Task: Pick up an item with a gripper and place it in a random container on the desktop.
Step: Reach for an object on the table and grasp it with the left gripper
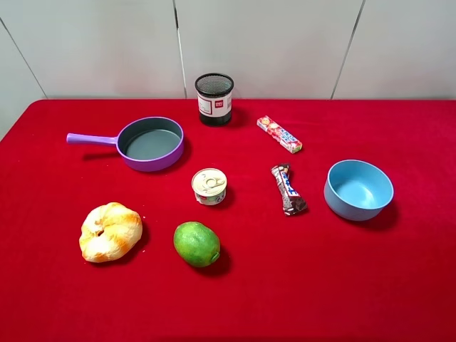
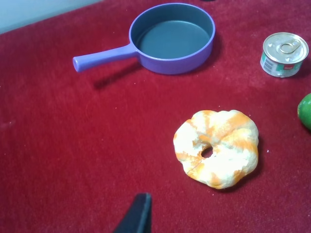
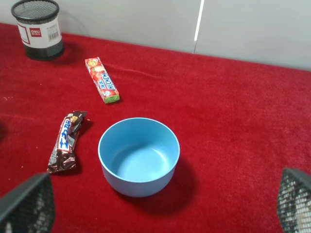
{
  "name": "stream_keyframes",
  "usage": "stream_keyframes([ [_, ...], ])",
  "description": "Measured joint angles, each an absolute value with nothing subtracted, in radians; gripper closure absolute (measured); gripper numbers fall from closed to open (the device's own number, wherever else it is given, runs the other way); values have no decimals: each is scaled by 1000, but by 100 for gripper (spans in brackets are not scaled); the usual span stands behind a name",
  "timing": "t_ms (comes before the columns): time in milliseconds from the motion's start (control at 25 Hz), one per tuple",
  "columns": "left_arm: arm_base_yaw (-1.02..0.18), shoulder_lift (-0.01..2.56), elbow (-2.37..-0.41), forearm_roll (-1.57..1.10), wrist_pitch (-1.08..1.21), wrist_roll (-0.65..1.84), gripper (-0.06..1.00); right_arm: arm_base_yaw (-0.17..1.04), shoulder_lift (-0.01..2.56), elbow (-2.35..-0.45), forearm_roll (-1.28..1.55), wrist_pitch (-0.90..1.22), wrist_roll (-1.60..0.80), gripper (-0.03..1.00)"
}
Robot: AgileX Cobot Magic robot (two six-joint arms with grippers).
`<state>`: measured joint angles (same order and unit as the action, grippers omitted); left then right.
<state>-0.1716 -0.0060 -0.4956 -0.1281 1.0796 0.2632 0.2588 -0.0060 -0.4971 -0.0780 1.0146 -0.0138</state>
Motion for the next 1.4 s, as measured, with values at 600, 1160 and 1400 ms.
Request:
stream_keyframes([
  [600,-172,-6,-496,-128,1080,263,1,259,-6,-497,-78,1015,-14,27],
  [1160,-172,-6,-496,-128,1080,263,1,259,-6,-497,-78,1015,-14,27],
  [1400,-172,-6,-496,-128,1080,262,1,259,-6,-497,-78,1015,-14,27],
])
